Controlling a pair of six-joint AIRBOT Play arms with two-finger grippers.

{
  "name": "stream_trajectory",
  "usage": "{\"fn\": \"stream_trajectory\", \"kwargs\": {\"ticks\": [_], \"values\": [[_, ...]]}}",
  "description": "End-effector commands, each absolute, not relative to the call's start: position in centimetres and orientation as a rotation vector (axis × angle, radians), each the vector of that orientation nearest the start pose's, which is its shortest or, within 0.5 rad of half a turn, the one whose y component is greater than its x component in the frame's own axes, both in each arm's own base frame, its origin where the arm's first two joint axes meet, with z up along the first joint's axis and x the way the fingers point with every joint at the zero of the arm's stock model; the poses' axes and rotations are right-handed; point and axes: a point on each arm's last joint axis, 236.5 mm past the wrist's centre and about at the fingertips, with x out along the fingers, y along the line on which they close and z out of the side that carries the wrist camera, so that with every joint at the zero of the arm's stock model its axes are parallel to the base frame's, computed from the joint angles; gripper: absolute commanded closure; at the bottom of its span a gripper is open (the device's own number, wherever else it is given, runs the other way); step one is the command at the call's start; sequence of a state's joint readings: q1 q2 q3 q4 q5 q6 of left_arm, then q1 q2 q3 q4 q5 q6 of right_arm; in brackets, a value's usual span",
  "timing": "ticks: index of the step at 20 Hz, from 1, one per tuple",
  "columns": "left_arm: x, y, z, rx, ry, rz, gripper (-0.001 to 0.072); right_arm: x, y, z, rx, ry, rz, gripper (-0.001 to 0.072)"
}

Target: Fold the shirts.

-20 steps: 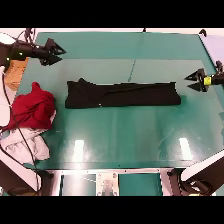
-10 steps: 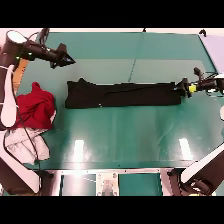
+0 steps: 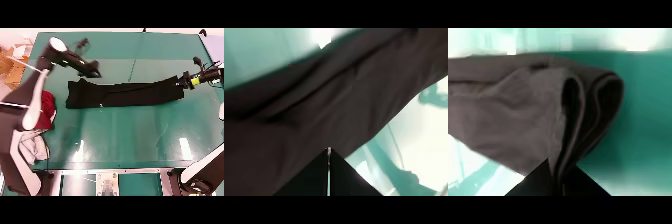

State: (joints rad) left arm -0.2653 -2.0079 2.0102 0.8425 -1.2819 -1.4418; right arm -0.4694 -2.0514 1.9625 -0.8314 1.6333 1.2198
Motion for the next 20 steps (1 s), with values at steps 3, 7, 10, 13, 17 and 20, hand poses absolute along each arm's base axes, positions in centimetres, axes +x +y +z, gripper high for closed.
{"fn": "stream_trajectory", "kwargs": {"ticks": [3, 7, 10, 13, 17, 20], "values": [[47.9, -41.0, -4.8, -0.32, 1.195, -0.843, 0.0681, 47.2, -2.9, 7.6, 0.565, 1.235, 0.575, 0.0692], [46.7, -45.8, -6.7, -0.406, 1.177, -0.878, 0.0681, 46.3, 0.6, 13.1, 0.507, 1.151, 0.648, 0.0692], [47.4, -47.5, -6.7, -0.485, 1.141, -0.875, 0.068, 45.6, 3.1, 15.0, 0.465, 1.138, 0.682, 0.0692], [46.9, -48.1, -7.8, -0.55, 1.179, -0.878, 0.0681, 45.0, 5.9, 16.9, 0.451, 1.111, 0.754, 0.0692], [46.4, -48.4, -6.6, -0.604, 1.2, -0.908, 0.068, 44.3, 7.9, 18.1, 0.442, 1.107, 0.789, 0.0692], [46.1, -46.5, -1.6, -0.648, 1.214, -1.007, 0.068, 44.2, 9.0, 18.1, 0.458, 1.127, 0.791, 0.0692]]}}
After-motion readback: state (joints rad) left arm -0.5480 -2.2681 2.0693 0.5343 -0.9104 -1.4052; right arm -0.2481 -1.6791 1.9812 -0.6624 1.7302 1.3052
